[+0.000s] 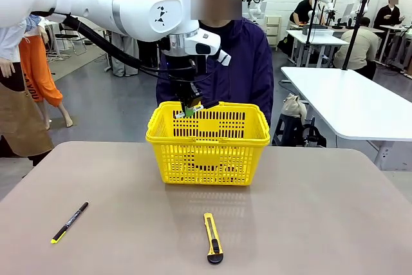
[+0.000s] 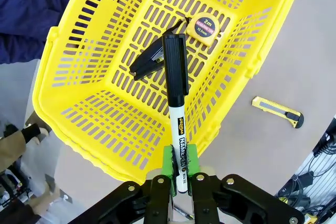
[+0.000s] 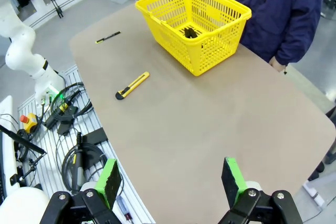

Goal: Place the items the person wants into the basket.
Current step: Pick up the item the person points to and place it in the Market Basket.

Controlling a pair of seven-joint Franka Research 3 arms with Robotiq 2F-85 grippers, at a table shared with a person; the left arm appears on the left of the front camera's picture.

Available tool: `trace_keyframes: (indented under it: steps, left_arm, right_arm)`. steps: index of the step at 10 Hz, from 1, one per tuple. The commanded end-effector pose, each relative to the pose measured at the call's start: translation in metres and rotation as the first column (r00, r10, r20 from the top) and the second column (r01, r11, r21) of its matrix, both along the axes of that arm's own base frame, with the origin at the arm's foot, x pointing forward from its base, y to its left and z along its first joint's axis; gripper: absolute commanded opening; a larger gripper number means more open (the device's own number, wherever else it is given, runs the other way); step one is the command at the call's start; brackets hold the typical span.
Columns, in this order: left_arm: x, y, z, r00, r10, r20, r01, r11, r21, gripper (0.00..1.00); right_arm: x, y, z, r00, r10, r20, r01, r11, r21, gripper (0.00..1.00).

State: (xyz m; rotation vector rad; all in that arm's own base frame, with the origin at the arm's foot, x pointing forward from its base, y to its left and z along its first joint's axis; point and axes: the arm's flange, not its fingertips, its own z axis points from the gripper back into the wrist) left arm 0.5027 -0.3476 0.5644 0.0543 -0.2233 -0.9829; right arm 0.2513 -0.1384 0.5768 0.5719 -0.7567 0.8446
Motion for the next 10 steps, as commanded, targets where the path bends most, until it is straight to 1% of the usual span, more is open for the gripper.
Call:
trace_keyframes:
  steps: [1, 3, 4, 5, 7, 8, 10]
  left_arm:
    - [-0.001, 0.002, 0.004, 1.000, 0.005, 0.009, -0.005, 1.000, -0.005, 0.11]
    - [0.000, 0.000, 0.000, 1.000, 0.000, 0.000, 0.000, 1.000, 0.000, 0.11]
    - [0.016, -0.003, -0.008, 0.999, -0.040, -0.029, 0.040, 0.999, -0.023, 0.11]
    - [0.030, -0.004, -0.016, 0.997, -0.068, -0.038, 0.066, 0.997, -0.032, 0.11]
    - [0.056, -0.007, -0.042, 0.993, -0.083, -0.085, 0.080, 0.996, -0.037, 0.11]
    - [0.069, -0.009, -0.058, 0.991, -0.095, -0.097, 0.092, 0.995, -0.034, 0.11]
    - [0.081, -0.009, -0.089, 0.983, -0.111, -0.149, 0.108, 0.994, -0.028, 0.11]
  right_arm:
    - [0.001, 0.000, -0.001, 1.000, 0.010, 0.012, -0.010, 1.000, 0.017, 1.00]
    - [0.001, 0.000, -0.001, 1.000, 0.010, 0.012, -0.010, 1.000, 0.017, 1.00]
    - [0.001, 0.000, -0.001, 1.000, 0.010, 0.012, -0.010, 1.000, 0.017, 1.00]
    - [0.001, 0.000, -0.001, 1.000, 0.010, 0.012, -0.010, 1.000, 0.017, 1.00]
    - [0.001, 0.000, -0.001, 1.000, 0.010, 0.012, -0.010, 1.000, 0.017, 1.00]
    - [0.001, 0.000, -0.001, 1.000, 0.010, 0.012, -0.010, 1.000, 0.017, 1.00]
    - [0.001, 0.000, -0.001, 1.000, 0.010, 0.012, -0.010, 1.000, 0.017, 1.00]
